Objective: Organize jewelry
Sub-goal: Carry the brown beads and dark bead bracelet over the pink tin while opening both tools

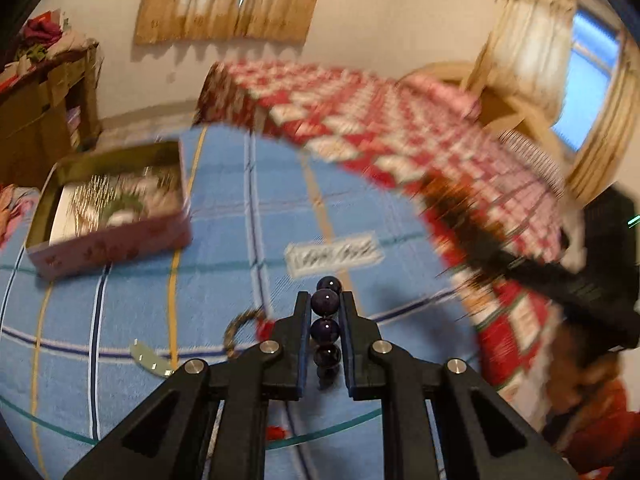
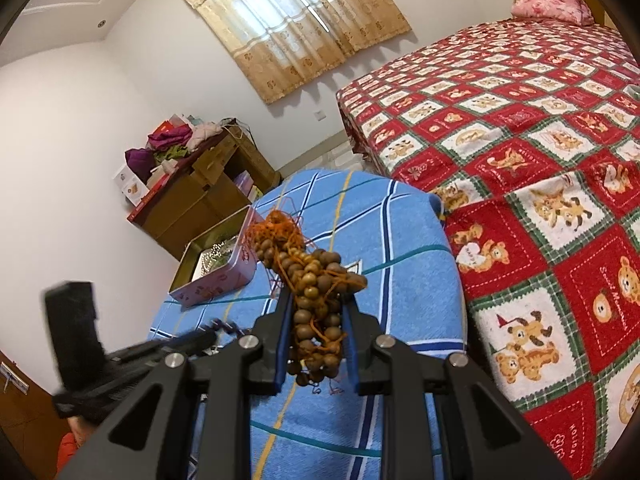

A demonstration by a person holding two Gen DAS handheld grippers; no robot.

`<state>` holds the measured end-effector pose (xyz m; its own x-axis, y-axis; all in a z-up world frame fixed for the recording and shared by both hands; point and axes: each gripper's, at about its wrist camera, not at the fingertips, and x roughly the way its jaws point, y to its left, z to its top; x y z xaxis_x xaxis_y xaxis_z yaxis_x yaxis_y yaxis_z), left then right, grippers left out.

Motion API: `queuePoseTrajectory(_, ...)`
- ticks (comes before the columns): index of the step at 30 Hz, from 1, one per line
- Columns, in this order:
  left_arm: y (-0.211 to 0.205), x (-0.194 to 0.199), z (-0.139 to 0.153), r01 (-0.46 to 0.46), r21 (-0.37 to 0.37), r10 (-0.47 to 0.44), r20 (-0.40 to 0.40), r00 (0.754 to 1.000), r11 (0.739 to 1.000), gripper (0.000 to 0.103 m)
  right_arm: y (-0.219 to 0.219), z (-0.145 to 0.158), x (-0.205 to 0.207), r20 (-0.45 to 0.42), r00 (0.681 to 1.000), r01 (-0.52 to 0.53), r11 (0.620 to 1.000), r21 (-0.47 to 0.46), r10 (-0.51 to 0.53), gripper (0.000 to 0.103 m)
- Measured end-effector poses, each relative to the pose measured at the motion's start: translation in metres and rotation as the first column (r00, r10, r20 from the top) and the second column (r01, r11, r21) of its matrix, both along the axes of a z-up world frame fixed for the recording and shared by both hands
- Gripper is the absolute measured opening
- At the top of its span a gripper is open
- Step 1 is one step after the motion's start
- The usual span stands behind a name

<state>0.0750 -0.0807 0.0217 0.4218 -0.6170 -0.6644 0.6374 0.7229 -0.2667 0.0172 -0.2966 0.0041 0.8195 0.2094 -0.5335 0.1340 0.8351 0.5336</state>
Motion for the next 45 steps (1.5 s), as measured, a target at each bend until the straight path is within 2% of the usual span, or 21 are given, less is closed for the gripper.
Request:
queuePoseTrajectory(7, 0.025, -0.006, 0.05, -0.036, -0.147, 0.048, 0.081, 0.996, 0.989, 0.013, 0.009, 0.002, 0.001, -0.004, 1.0, -0.005, 0.999, -0.042, 0.005, 0.026)
queuePoseTrajectory(11, 0.048, -0.001, 0.065, -0.093, -0.167, 0.115, 0.128, 0.985, 0.982, 0.013, 0.014, 0.002, 0.006, -0.02, 1.0, -0.007, 0.997, -0.07, 0.006, 0.026)
queuePoseTrajectory(15, 0.079, 0.012, 0.072, -0.188, -0.16, 0.215, 0.168, 0.962, 0.969, 0.013, 0.025, 0.004, 0.017, -0.018, 0.999, -0.044, 0.996, -0.075, 0.043, 0.026)
queuePoseTrajectory(19, 0.1, 0.032, 0.071, -0.275, -0.133, 0.297, 0.193, 0.935, 0.952, 0.013, 0.048, 0.015, 0.048, 0.009, 0.994, -0.108, 0.99, -0.091, 0.11, 0.026)
queuePoseTrajectory(22, 0.109, 0.047, 0.068, -0.301, -0.135, 0.324, 0.212, 0.922, 0.944, 0.013, 0.07, 0.025, 0.077, 0.041, 0.987, -0.153, 0.982, -0.11, 0.158, 0.026)
queuePoseTrajectory(28, 0.114, 0.096, 0.058, -0.329, -0.143, 0.353, 0.21, 0.912, 0.933, 0.013, 0.108, 0.021, 0.145, 0.037, 0.972, -0.227, 0.97, -0.087, 0.231, 0.026)
queuePoseTrajectory(32, 0.111, 0.127, 0.045, -0.365, -0.104, 0.379, 0.229, 0.896, 0.925, 0.013, 0.13, 0.01, 0.186, 0.025, 0.965, -0.256, 0.96, -0.117, 0.26, 0.026)
queuePoseTrajectory(37, 0.114, 0.168, 0.013, -0.398, -0.054, 0.4, 0.196, 0.895, 0.916, 0.013, 0.148, -0.017, 0.232, -0.041, 0.959, -0.284, 0.945, -0.162, 0.281, 0.026)
queuePoseTrajectory(42, 0.114, 0.185, -0.009, -0.408, -0.013, 0.404, 0.17, 0.899, 0.913, 0.013, 0.154, -0.038, 0.251, -0.09, 0.951, -0.308, 0.933, -0.185, 0.296, 0.026)
queuePoseTrajectory(45, 0.114, 0.191, -0.015, -0.423, 0.014, 0.414, 0.182, 0.892, 0.906, 0.013, 0.161, -0.043, 0.256, -0.102, 0.948, -0.318, 0.924, -0.213, 0.302, 0.026)
